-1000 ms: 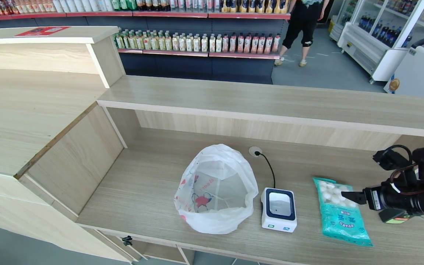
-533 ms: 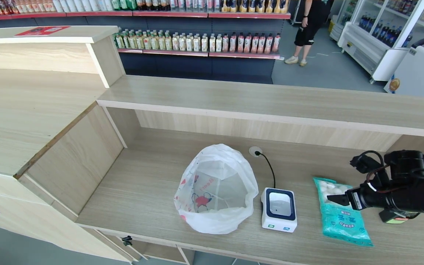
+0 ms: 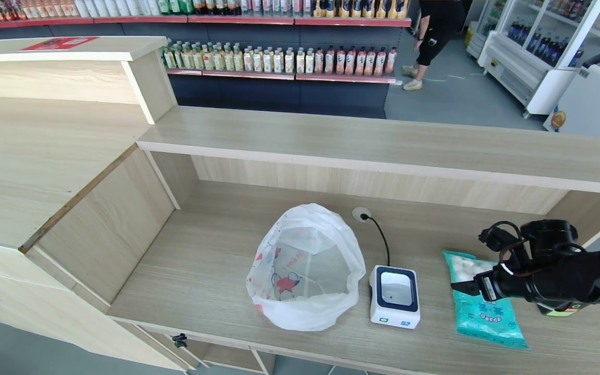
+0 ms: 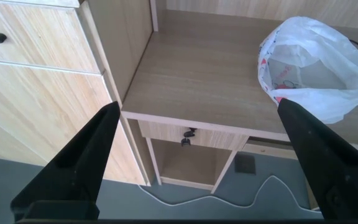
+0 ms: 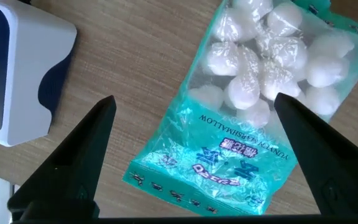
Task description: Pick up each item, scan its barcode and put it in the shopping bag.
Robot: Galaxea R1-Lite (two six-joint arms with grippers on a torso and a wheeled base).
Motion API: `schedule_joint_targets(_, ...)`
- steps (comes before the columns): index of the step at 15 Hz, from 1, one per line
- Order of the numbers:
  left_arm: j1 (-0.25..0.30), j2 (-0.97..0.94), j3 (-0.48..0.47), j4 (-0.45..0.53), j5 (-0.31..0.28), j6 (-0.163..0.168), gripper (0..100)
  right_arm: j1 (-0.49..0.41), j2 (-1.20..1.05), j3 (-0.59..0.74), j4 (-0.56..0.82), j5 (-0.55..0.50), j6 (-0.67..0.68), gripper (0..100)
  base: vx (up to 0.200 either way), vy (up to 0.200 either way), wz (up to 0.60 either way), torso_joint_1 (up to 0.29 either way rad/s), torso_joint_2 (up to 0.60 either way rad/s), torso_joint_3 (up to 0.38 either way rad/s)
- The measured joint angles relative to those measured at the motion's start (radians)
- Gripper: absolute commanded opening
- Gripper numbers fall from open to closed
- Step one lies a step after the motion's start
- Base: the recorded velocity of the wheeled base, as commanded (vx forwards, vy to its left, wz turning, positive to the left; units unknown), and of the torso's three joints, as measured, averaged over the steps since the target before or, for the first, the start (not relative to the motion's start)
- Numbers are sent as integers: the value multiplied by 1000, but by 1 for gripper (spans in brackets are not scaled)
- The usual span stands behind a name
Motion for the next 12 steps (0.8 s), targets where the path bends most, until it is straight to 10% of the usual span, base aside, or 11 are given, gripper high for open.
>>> schedule_joint_targets(12, 0, 0, 0, 0, 0, 0, 100, 17, 146, -95, -34, -4, 63, 100, 0, 0, 0, 0, 0, 0)
